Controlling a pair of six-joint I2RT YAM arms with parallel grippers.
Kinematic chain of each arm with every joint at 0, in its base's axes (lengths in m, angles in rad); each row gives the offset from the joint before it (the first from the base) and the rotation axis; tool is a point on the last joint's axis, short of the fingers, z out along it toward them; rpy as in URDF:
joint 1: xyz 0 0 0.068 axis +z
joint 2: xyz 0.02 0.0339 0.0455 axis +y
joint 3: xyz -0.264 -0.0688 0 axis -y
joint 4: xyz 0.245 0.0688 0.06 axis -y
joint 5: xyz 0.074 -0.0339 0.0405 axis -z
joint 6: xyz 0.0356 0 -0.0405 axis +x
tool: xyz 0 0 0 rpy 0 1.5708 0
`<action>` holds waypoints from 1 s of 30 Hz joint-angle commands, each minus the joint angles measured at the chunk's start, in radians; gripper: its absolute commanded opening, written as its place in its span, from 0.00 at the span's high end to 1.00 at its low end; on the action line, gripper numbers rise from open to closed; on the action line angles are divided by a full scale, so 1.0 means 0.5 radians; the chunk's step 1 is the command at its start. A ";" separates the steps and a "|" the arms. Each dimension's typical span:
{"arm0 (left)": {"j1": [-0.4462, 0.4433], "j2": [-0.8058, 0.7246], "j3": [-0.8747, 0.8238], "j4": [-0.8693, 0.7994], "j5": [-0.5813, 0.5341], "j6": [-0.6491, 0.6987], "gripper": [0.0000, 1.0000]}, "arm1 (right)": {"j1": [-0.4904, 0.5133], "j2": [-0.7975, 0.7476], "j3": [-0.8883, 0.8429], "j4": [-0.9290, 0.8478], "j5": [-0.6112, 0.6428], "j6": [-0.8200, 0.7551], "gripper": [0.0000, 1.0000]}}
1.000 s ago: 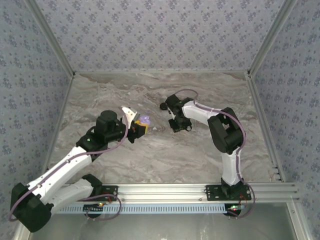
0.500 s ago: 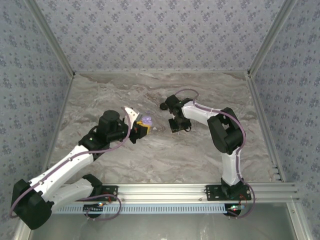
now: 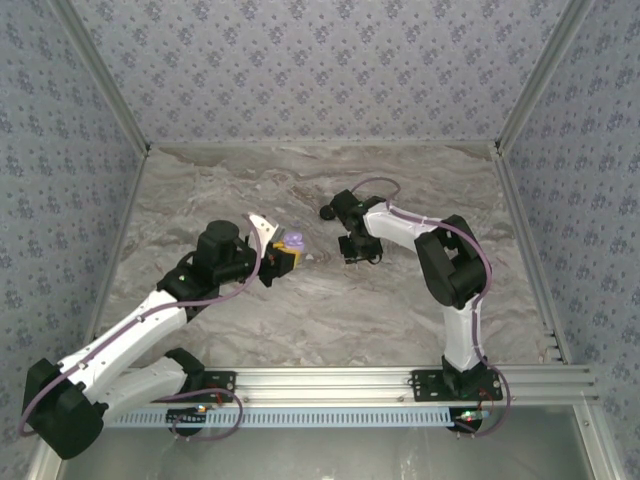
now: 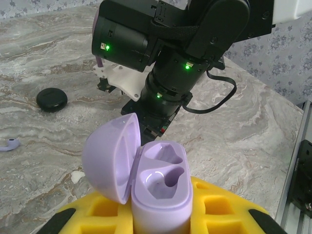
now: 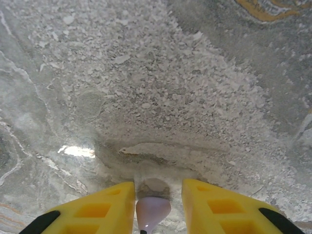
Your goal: Insert the wireless bluetooth earbuds into the charging case
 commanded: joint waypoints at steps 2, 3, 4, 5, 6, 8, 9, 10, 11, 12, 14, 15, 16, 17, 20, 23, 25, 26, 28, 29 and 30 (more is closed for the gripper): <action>-0.015 0.005 0.073 0.039 0.017 -0.001 0.84 | 0.030 0.013 -0.046 -0.104 -0.016 0.057 0.71; -0.014 0.008 0.072 0.038 0.014 -0.001 0.84 | 0.036 0.017 -0.046 -0.104 -0.019 0.061 0.72; -0.014 0.008 0.073 0.042 0.014 -0.003 0.84 | 0.041 0.020 -0.046 -0.104 -0.025 0.067 0.74; -0.015 0.013 0.073 0.042 0.011 -0.003 0.84 | 0.043 0.022 -0.049 -0.098 -0.031 0.070 0.75; -0.017 0.020 0.069 0.044 0.010 -0.005 0.84 | 0.047 0.020 -0.052 -0.095 -0.025 0.074 0.75; -0.019 0.038 0.068 0.047 0.004 -0.013 0.84 | 0.047 0.007 -0.061 -0.085 -0.021 0.075 0.75; -0.022 0.050 0.067 0.052 0.001 -0.019 0.84 | 0.045 -0.002 -0.067 -0.080 -0.018 0.070 0.75; -0.027 0.067 0.067 0.061 0.001 -0.028 0.84 | 0.042 -0.014 -0.070 -0.069 -0.019 0.064 0.75; -0.035 0.086 0.065 0.070 0.004 -0.036 0.84 | 0.039 -0.026 -0.072 -0.060 -0.016 0.052 0.75; -0.040 0.098 0.064 0.081 0.005 -0.041 0.84 | 0.035 -0.036 -0.076 -0.055 -0.012 0.037 0.75; -0.056 0.124 0.067 0.093 0.004 -0.045 0.84 | 0.024 -0.032 -0.059 -0.072 -0.002 0.023 0.71; -0.058 0.132 0.068 0.097 0.000 -0.048 0.84 | 0.021 -0.029 -0.051 -0.082 0.005 0.017 0.67; -0.059 0.137 0.068 0.100 -0.002 -0.049 0.85 | 0.021 -0.031 -0.044 -0.101 0.012 0.012 0.64; -0.061 0.138 0.071 0.099 -0.003 -0.048 0.84 | 0.023 -0.034 -0.040 -0.113 0.020 0.018 0.63; -0.062 0.134 0.078 0.094 -0.006 -0.036 0.84 | 0.025 -0.059 -0.046 -0.133 0.008 0.054 0.62; -0.061 0.131 0.081 0.079 -0.014 -0.024 0.84 | 0.037 -0.072 -0.055 -0.122 -0.005 0.079 0.63; -0.061 0.128 0.081 0.074 -0.013 -0.019 0.85 | 0.043 -0.056 -0.048 -0.116 -0.016 0.086 0.64; -0.062 0.129 0.082 0.073 -0.014 -0.019 0.85 | 0.042 -0.039 -0.044 -0.116 -0.017 0.090 0.65; -0.062 0.125 0.079 0.069 -0.014 -0.020 0.85 | 0.044 -0.012 -0.032 -0.122 -0.007 0.100 0.67; -0.062 0.120 0.076 0.069 -0.013 -0.020 0.84 | 0.047 -0.002 -0.031 -0.121 -0.005 0.103 0.68; -0.062 0.119 0.076 0.066 -0.017 -0.020 0.85 | 0.047 0.005 -0.034 -0.122 -0.003 0.108 0.69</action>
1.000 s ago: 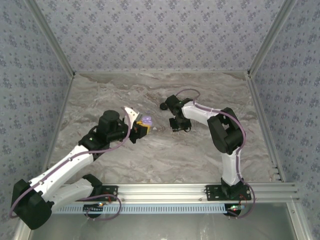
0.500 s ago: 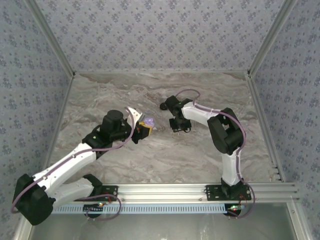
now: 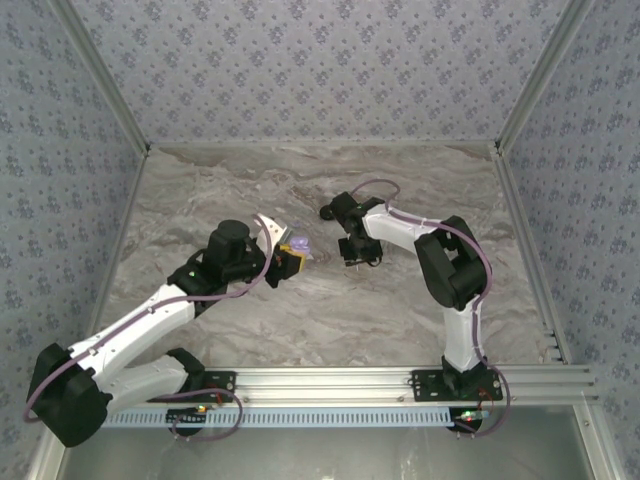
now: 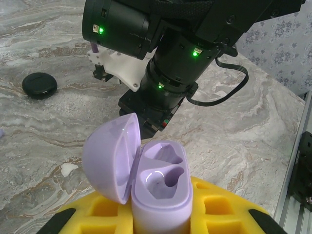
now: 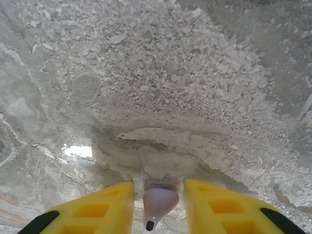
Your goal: Insert the wireless bluetooth earbuds into the charging case
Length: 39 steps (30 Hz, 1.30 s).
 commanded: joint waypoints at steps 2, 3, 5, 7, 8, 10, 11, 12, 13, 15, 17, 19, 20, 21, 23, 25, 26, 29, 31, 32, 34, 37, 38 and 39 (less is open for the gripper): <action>-0.011 -0.032 0.070 0.028 -0.012 0.005 0.85 | 0.024 0.028 -0.013 -0.082 -0.006 0.054 0.69; -0.011 -0.035 0.071 0.028 -0.015 0.005 0.85 | 0.023 0.034 -0.013 -0.079 -0.003 0.055 0.71; -0.011 -0.035 0.068 0.031 -0.015 0.005 0.85 | 0.025 0.047 -0.016 -0.073 0.005 0.050 0.72; -0.010 -0.031 0.065 0.035 -0.018 0.002 0.85 | 0.021 0.056 -0.022 -0.050 0.012 0.046 0.74; -0.012 -0.027 0.063 0.040 -0.018 -0.001 0.85 | 0.019 0.056 -0.028 -0.035 0.015 0.043 0.75; -0.010 -0.012 0.050 0.061 -0.024 -0.019 0.85 | 0.019 0.035 -0.045 -0.003 0.028 0.029 0.76; -0.010 0.002 0.041 0.080 -0.027 -0.033 0.85 | 0.015 0.009 -0.063 0.027 0.025 0.017 0.76; -0.010 0.018 0.028 0.106 -0.034 -0.044 0.85 | 0.008 -0.021 -0.088 0.059 0.012 0.010 0.76; -0.011 0.043 0.006 0.144 -0.044 -0.068 0.85 | 0.000 -0.064 -0.117 0.096 -0.001 0.002 0.76; -0.010 0.106 -0.023 0.216 -0.046 -0.109 0.85 | -0.014 -0.145 -0.165 0.153 -0.030 -0.021 0.76; -0.010 0.211 -0.030 0.270 -0.039 -0.150 0.85 | -0.025 -0.237 -0.216 0.211 -0.074 -0.058 0.76; -0.010 0.311 -0.033 0.329 -0.005 -0.179 0.85 | -0.033 -0.331 -0.274 0.269 -0.113 -0.076 0.77; -0.011 0.362 -0.038 0.376 0.026 -0.188 0.85 | -0.047 -0.386 -0.309 0.303 -0.151 -0.087 0.77; -0.009 0.397 -0.052 0.429 0.047 -0.200 0.85 | -0.056 -0.434 -0.339 0.325 -0.176 -0.089 0.77; -0.010 0.464 -0.099 0.569 0.066 -0.223 0.84 | -0.080 -0.553 -0.424 0.412 -0.256 -0.110 0.77; -0.011 0.511 -0.140 0.691 0.087 -0.213 0.84 | -0.106 -0.662 -0.491 0.463 -0.341 -0.124 0.77; -0.010 0.536 -0.165 0.754 0.102 -0.203 0.84 | -0.115 -0.724 -0.518 0.500 -0.387 -0.124 0.77; -0.014 0.576 -0.269 1.013 0.152 -0.148 0.84 | -0.128 -0.888 -0.570 0.593 -0.526 -0.135 0.77; -0.019 0.596 -0.338 1.172 0.169 -0.077 0.84 | -0.129 -0.974 -0.586 0.642 -0.614 -0.139 0.77; -0.020 0.608 -0.363 1.234 0.175 -0.044 0.84 | -0.127 -1.013 -0.590 0.672 -0.662 -0.137 0.77; -0.020 0.631 -0.374 1.272 0.186 0.001 0.85 | -0.119 -1.077 -0.592 0.732 -0.737 -0.137 0.77; -0.022 0.664 -0.354 1.294 0.209 0.041 0.85 | -0.086 -1.147 -0.589 0.815 -0.843 -0.145 0.77; -0.024 0.675 -0.352 1.308 0.213 0.045 0.85 | -0.069 -1.162 -0.585 0.838 -0.870 -0.145 0.77; -0.025 0.683 -0.352 1.332 0.218 0.045 0.85 | -0.055 -1.172 -0.578 0.851 -0.878 -0.148 0.77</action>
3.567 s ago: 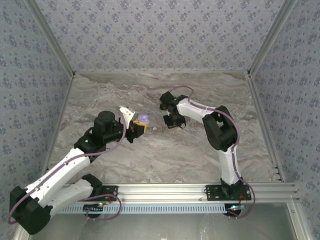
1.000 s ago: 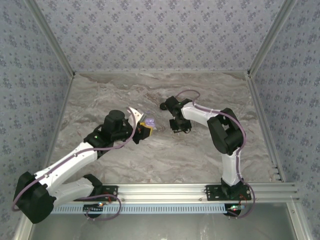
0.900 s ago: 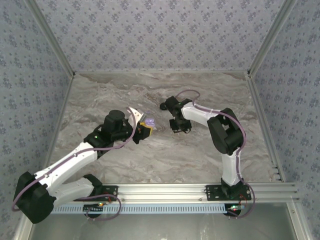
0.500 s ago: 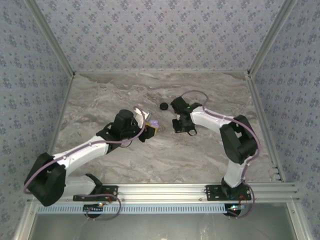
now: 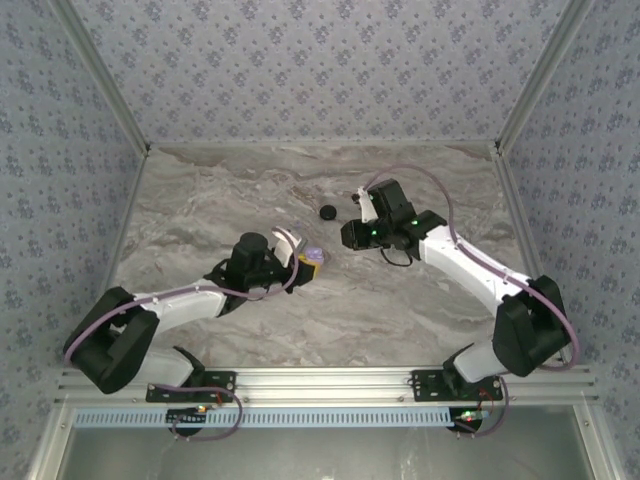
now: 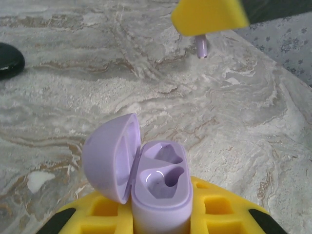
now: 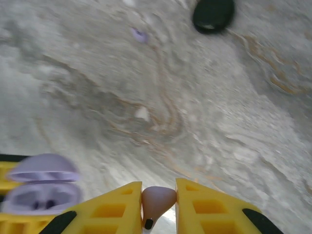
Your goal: Insert the wireless bluetooth earbuds into the charging case
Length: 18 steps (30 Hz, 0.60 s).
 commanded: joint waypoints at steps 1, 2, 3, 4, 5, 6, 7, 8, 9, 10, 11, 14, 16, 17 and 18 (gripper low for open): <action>-0.020 0.028 0.023 0.226 0.074 0.077 0.86 | 0.059 -0.064 -0.007 0.116 -0.156 -0.039 0.77; -0.022 0.034 0.017 0.259 0.076 0.085 0.86 | 0.074 -0.072 -0.002 0.125 -0.162 -0.045 0.77; -0.031 0.035 0.011 0.286 0.076 0.090 0.86 | 0.082 -0.071 0.005 0.132 -0.173 -0.046 0.77; -0.041 0.035 0.007 0.309 0.071 0.095 0.87 | 0.089 -0.071 0.008 0.142 -0.174 -0.041 0.77; -0.045 0.031 0.010 0.324 0.068 0.094 0.87 | 0.097 -0.071 0.011 0.155 -0.191 -0.036 0.77; -0.055 0.032 0.013 0.329 0.065 0.096 0.87 | 0.103 -0.072 0.007 0.165 -0.204 -0.035 0.77; -0.062 0.028 0.017 0.334 0.054 0.093 0.87 | 0.111 -0.071 0.007 0.179 -0.210 -0.030 0.77; -0.066 0.025 0.020 0.340 0.037 0.090 0.87 | 0.121 -0.072 0.008 0.186 -0.222 -0.033 0.77; -0.070 0.023 0.017 0.354 0.021 0.082 0.87 | 0.129 -0.074 0.011 0.192 -0.225 -0.031 0.77; -0.068 0.022 0.011 0.379 0.008 0.069 0.87 | 0.134 -0.076 0.010 0.195 -0.226 -0.033 0.77; -0.069 0.018 0.004 0.404 0.004 0.059 0.87 | 0.143 -0.076 0.011 0.195 -0.224 -0.033 0.77; -0.072 0.016 0.008 0.425 -0.006 0.035 0.87 | 0.147 -0.077 0.009 0.205 -0.233 -0.029 0.77; -0.073 0.011 0.005 0.440 -0.025 0.017 0.87 | 0.147 -0.076 0.008 0.209 -0.237 -0.026 0.77; -0.072 0.007 0.004 0.455 -0.028 0.005 0.87 | 0.147 -0.077 0.006 0.214 -0.238 -0.027 0.77; -0.072 0.007 0.005 0.462 -0.028 -0.006 0.87 | 0.148 -0.075 0.007 0.217 -0.239 -0.024 0.77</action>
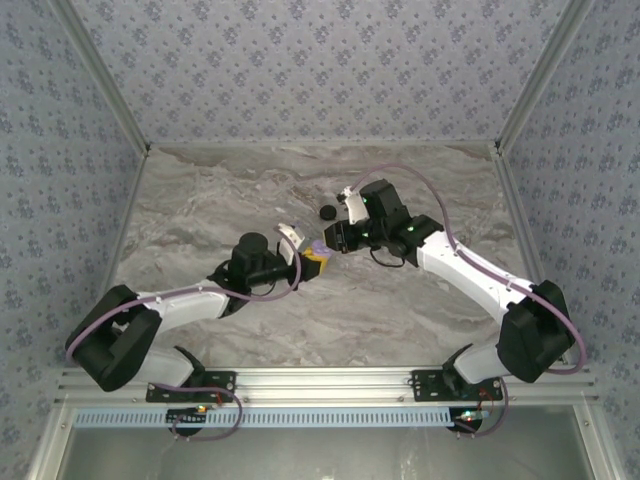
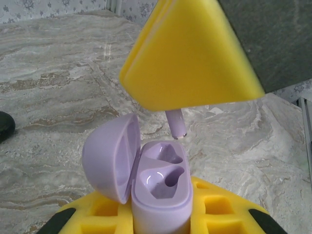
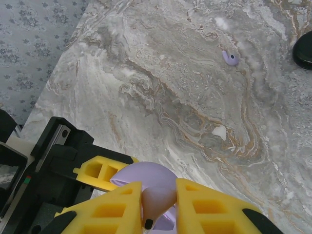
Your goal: Insert the wireless bluetooth earbuds into the charging case
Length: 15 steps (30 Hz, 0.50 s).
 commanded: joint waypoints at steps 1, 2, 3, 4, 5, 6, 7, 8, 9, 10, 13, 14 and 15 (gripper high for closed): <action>-0.017 -0.014 0.007 0.139 -0.023 -0.048 0.87 | 0.013 -0.035 0.008 0.035 -0.045 -0.017 0.77; -0.016 -0.015 0.007 0.147 -0.023 -0.059 0.87 | 0.014 -0.035 0.008 0.038 -0.047 -0.017 0.77; -0.014 -0.018 0.007 0.153 -0.029 -0.068 0.87 | 0.014 -0.036 0.011 0.036 -0.049 -0.016 0.77; -0.017 -0.017 0.008 0.155 -0.045 -0.080 0.87 | 0.014 -0.038 0.011 0.034 -0.049 -0.015 0.77; -0.015 -0.020 0.009 0.158 -0.055 -0.090 0.87 | 0.012 -0.038 0.012 0.036 -0.049 -0.017 0.77; -0.016 -0.020 0.010 0.162 -0.054 -0.097 0.86 | 0.015 -0.037 0.008 0.036 -0.046 -0.018 0.77; -0.014 -0.025 0.013 0.165 -0.053 -0.108 0.86 | 0.016 -0.038 0.007 0.036 -0.041 -0.017 0.77; -0.015 -0.023 0.017 0.159 -0.046 -0.113 0.86 | 0.013 -0.035 0.006 0.039 -0.040 -0.017 0.77; -0.016 -0.025 0.020 0.159 -0.040 -0.114 0.86 | 0.013 -0.036 0.007 0.042 -0.037 -0.015 0.77; -0.015 -0.023 0.023 0.155 -0.044 -0.120 0.86 | 0.015 -0.036 0.008 0.043 -0.039 -0.014 0.77; -0.015 -0.027 0.025 0.152 -0.053 -0.134 0.86 | 0.016 -0.036 0.010 0.046 -0.034 -0.014 0.77; -0.016 -0.025 0.029 0.146 -0.051 -0.141 0.86 | 0.016 -0.037 0.009 0.050 -0.034 -0.012 0.77; -0.014 -0.023 0.034 0.140 -0.049 -0.147 0.86 | 0.017 -0.036 0.008 0.052 -0.032 -0.008 0.77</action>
